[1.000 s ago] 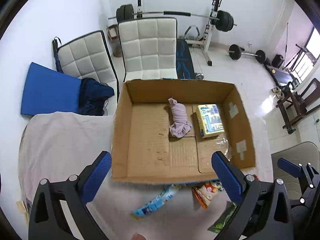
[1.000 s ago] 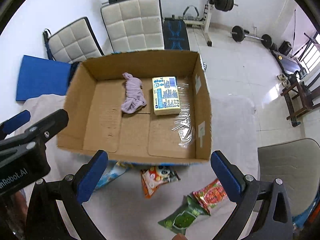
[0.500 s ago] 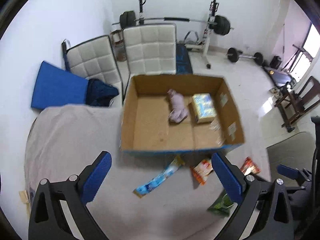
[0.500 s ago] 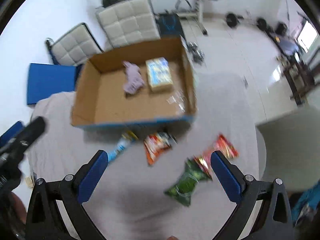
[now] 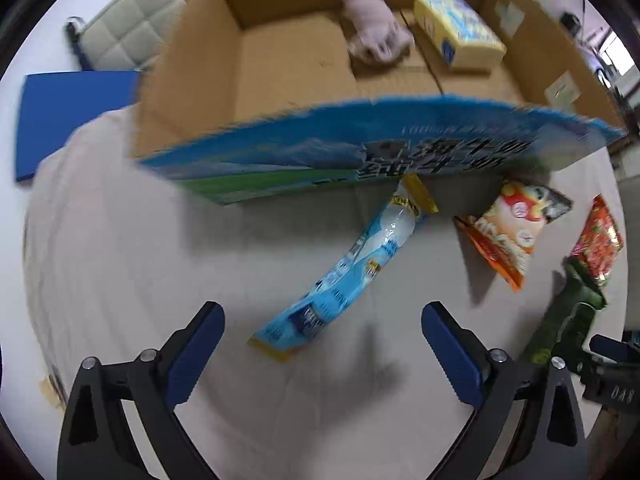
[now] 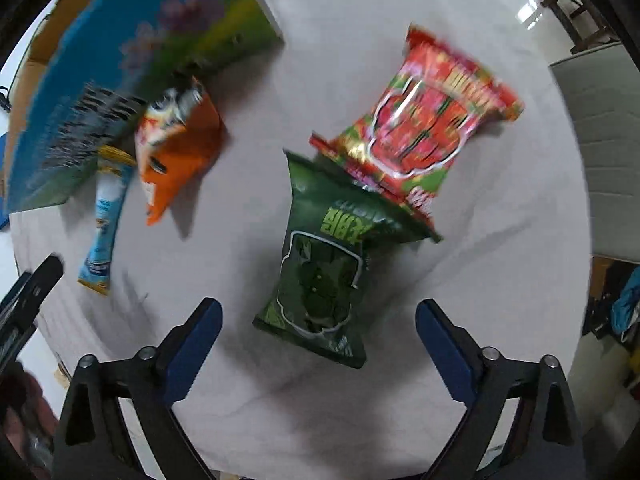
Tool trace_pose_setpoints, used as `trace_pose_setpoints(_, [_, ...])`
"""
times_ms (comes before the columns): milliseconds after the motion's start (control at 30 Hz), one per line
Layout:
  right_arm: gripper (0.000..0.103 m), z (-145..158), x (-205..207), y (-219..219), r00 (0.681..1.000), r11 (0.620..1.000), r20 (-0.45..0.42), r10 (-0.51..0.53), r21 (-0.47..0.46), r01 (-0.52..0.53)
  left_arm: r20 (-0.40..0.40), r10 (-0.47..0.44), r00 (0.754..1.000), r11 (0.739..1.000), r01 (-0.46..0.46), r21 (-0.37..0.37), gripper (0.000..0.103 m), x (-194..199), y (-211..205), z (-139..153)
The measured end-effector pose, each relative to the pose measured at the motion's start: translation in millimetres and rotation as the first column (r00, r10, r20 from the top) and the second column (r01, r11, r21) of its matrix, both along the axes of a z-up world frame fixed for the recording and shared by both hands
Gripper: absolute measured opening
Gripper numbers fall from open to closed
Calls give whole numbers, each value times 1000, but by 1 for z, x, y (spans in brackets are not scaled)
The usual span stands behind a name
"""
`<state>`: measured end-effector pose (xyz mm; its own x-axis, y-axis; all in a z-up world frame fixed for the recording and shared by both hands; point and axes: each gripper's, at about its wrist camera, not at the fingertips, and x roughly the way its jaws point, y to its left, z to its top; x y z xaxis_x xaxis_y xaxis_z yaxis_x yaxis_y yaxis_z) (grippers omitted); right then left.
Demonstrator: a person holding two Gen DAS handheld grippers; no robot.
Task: Organize soft objects
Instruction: 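Grasp the green snack bag with the right tool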
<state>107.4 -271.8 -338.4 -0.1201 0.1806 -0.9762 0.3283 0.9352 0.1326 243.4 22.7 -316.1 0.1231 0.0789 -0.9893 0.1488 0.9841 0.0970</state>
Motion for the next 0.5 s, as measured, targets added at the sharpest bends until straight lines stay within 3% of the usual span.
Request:
trace_pose_setpoints(100, [84,-17,-1,3,1000,1000,-31,2,-8,-3,-41,-30,999,1000,30,2,84,13,-7,-22])
trace_pose_setpoints(233, [64,-36,-5,1,997,1000,-81,-9,1,9,-124,-63,990,998,60,-33,35,21,-16,-49])
trace_pose_setpoints(367, [54,-40,-10,3,996,1000,-89,21,15,-19,-141,-66,988,997,60,-43,25,11,-21,-53])
trace_pose_setpoints(500, [50,-39,-19,12,988,993,-102,117,-10,-119,-226,34,973,990,-63,-124,23,-17,-16,-53])
